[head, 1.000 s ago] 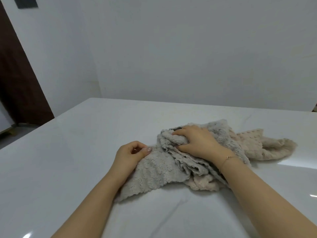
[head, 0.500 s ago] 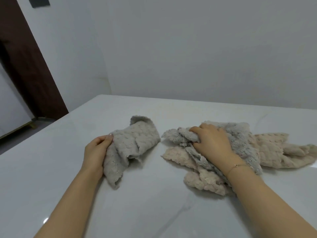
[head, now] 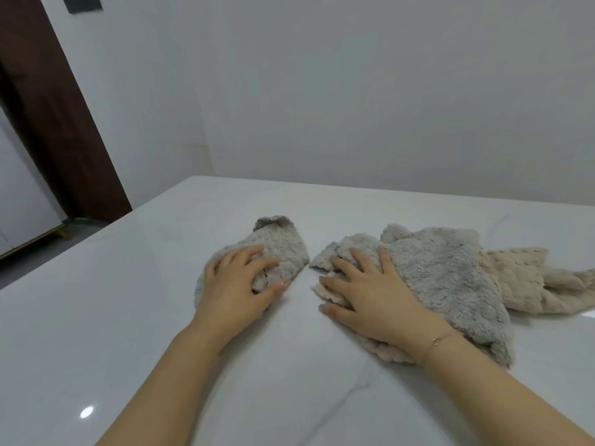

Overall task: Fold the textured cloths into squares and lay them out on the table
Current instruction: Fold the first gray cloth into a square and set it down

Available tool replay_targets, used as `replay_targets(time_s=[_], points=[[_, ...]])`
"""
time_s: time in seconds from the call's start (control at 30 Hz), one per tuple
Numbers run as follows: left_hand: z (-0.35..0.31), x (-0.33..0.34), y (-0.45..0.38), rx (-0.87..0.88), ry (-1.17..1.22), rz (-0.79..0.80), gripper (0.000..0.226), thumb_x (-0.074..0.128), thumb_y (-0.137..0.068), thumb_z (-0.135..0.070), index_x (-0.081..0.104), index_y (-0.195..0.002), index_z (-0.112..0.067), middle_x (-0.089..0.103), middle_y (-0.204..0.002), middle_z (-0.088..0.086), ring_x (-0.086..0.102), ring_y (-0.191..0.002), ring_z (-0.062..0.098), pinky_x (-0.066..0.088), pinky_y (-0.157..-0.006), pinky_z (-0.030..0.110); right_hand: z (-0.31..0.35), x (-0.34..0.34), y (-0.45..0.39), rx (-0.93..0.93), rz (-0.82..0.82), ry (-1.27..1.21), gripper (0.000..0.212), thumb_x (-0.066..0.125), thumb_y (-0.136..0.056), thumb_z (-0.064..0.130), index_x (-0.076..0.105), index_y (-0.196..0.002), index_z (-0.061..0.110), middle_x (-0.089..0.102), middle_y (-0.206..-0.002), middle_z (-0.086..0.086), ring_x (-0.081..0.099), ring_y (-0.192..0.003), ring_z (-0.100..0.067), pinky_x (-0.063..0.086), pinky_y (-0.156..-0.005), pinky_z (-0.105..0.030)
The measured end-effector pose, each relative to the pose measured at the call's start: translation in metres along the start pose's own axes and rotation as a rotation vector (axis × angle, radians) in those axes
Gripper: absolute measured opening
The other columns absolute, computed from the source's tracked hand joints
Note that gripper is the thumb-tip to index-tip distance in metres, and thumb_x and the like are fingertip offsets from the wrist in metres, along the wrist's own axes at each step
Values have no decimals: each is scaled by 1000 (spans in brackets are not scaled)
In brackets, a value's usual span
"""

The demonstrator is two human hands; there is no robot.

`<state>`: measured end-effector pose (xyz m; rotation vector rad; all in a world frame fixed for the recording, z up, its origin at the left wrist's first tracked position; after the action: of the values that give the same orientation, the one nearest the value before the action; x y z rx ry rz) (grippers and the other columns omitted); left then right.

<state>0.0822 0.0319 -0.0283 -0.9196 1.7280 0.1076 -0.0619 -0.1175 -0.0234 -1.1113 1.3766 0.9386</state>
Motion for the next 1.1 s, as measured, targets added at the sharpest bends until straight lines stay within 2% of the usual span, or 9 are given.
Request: replay_targets(time_s=[0.07,0.27,0.4,0.5,0.63,0.77,0.93,1.0,1.1], points=[[9,11,0,-29,-44,45,47,40,-83,-65,56,-123,-44,42,-141,-20,32,-134,6,11,-113,37,-3,13,-1,41,-19,49,82,-11,-79,61,26,-147,34,16,-159,1,6,-147,-29,-2,-113,-61],[18,14,-4,-22,148,-10,30,56,-88,-48,65,-115,-37,60,-125,-13,49,-124,9,31,-109,45,-35,18,-11,189,-78,56,75,-9,-88,52,37,-143,27,24,-157,5,14,-146,-23,4,-114,-56],[15,10,2,-8,227,-22,26,61,-89,-37,67,-113,-32,63,-118,-14,53,-113,4,34,-95,22,-74,20,-10,321,-15,52,51,12,-101,45,37,-141,28,24,-157,5,11,-147,-23,3,-115,-57],[13,8,8,28,245,-7,25,63,-88,-34,67,-113,-32,64,-117,-17,52,-111,0,34,-94,17,-81,17,-10,364,-9,69,48,13,-102,40,38,-141,27,26,-156,6,12,-146,-24,4,-115,-57],[21,-1,13,47,372,110,23,67,-86,-30,69,-108,-34,62,-111,-25,49,-102,-11,29,-82,-4,-69,16,-11,368,-45,73,45,22,-102,40,36,-143,27,32,-153,4,15,-145,-25,3,-116,-54],[36,-12,14,-41,559,184,19,70,-83,-25,72,-98,-37,68,-101,-20,57,-84,-4,40,-70,8,-44,7,-10,286,-267,-157,43,39,-99,37,42,-140,26,40,-147,4,28,-139,-19,13,-116,-40],[47,-27,16,-113,677,313,25,67,-82,-16,72,-90,-38,69,-78,-5,56,-64,24,43,-54,25,6,-6,-19,125,-496,-647,33,49,-97,24,53,-130,25,47,-136,11,36,-128,-4,24,-106,-20],[57,-35,18,-115,721,367,26,69,-78,-23,70,-99,-38,71,-92,3,60,-72,27,46,-67,30,21,-2,-27,88,-553,-752,30,51,-96,23,55,-126,26,47,-135,15,36,-127,2,24,-105,-13],[65,-40,24,-71,682,415,34,77,-76,-28,67,-107,-39,63,-113,-10,63,-96,4,47,-85,18,32,7,-35,51,-537,-793,30,49,-95,26,56,-125,29,44,-137,19,34,-129,6,20,-102,-5]])
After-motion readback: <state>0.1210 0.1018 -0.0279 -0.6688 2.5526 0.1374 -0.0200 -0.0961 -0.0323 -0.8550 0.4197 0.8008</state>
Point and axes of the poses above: each hand's wrist, its own y-axis away from the middle knuckle, its own x-axis out of the palm, z = x × y, the point moved 4 cm from there along -y, towards the middle knuckle
